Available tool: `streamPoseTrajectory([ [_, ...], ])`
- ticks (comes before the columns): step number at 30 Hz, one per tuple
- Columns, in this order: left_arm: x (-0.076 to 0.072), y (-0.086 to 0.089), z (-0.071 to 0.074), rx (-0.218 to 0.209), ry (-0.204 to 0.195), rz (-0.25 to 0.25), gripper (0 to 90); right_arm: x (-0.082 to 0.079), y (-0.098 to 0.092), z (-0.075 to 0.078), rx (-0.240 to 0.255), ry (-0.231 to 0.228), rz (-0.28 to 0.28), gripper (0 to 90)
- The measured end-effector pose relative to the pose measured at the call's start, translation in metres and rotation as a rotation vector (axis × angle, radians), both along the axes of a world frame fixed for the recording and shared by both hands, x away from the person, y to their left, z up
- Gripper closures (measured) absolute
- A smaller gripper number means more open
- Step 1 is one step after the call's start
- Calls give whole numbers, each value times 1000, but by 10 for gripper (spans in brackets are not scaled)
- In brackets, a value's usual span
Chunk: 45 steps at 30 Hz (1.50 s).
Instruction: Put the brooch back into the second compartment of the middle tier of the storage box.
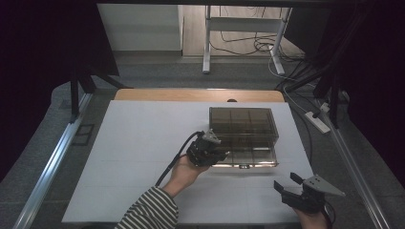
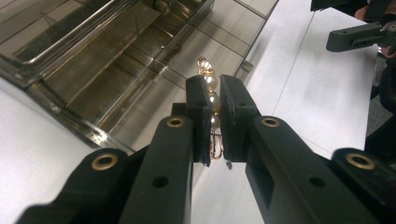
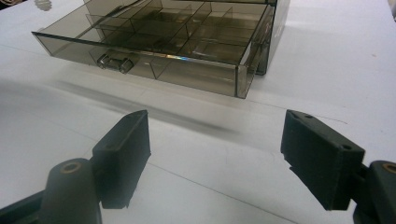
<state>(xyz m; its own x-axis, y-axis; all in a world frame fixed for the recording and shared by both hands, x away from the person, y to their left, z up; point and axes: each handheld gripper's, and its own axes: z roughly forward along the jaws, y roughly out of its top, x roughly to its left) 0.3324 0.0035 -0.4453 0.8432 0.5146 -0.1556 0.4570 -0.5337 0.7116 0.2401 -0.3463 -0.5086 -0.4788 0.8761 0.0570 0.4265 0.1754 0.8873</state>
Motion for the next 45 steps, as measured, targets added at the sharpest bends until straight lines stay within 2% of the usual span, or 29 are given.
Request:
streamPoseTrajectory([
  [20,13,-32,-3,29,4,-14,826,0,0,0,-2,0,4,239],
  [45,28,-57,-14,79,15,-14,824,0,0,0,3,2,5,238],
])
